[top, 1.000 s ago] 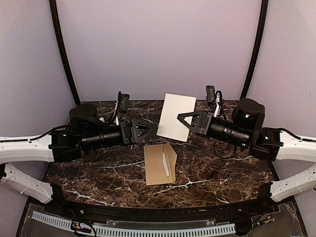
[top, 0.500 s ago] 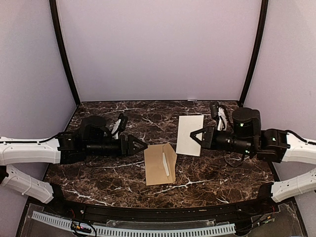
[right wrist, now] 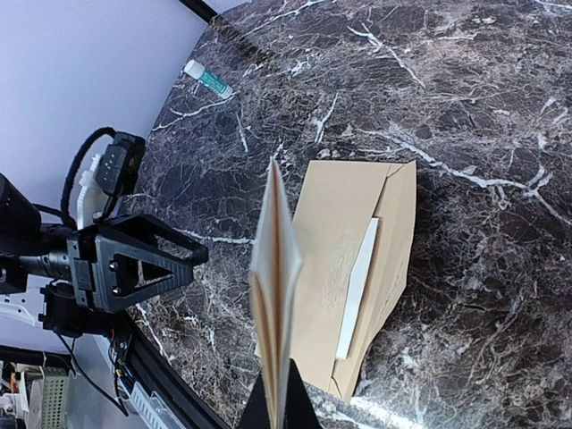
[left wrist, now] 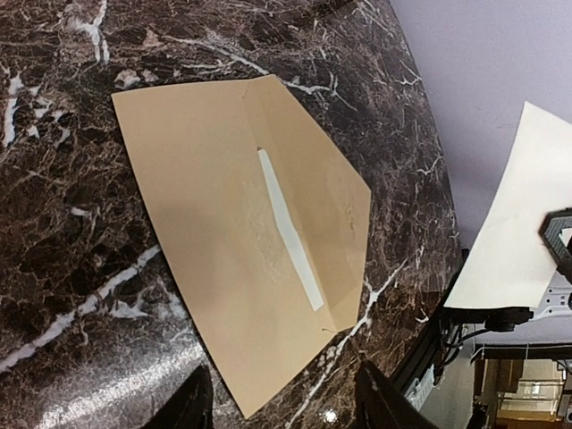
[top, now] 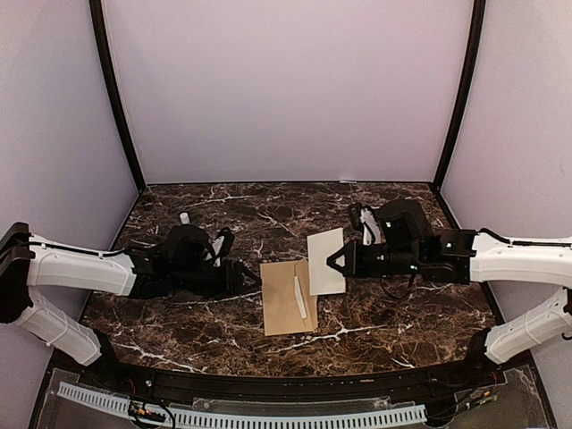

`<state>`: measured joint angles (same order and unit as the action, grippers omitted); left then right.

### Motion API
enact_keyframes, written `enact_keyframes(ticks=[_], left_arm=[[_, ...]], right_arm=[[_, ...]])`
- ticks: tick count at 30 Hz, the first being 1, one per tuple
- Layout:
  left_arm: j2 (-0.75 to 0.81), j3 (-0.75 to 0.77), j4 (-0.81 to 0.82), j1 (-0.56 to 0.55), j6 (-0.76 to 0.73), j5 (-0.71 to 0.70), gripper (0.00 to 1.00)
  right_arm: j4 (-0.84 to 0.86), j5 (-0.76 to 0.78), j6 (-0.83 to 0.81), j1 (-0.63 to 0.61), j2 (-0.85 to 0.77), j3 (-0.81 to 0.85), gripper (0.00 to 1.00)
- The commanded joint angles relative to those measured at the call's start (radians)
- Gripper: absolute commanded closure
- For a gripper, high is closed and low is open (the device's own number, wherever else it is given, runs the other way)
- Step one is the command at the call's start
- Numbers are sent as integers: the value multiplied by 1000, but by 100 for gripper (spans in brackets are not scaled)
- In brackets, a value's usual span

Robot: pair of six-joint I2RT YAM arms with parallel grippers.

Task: Place the letter into the envelope and seal it
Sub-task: Place the letter in the envelope.

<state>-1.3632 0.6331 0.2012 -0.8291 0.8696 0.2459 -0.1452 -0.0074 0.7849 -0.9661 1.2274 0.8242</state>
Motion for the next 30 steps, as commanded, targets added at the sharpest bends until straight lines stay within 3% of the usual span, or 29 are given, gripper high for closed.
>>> enact_keyframes(ticks=[1,17,30], left_arm=[[-58,-13,45,9,-18,26,48],[-239,23,67,12,-38,64,55],[-290,26,109,12,-29,99,63]], right_arm=[[93,-100,-24,37,49,-1,100],[168,-157,-40,81,217,5,100],[180,-149,-41,82,304,15,100]])
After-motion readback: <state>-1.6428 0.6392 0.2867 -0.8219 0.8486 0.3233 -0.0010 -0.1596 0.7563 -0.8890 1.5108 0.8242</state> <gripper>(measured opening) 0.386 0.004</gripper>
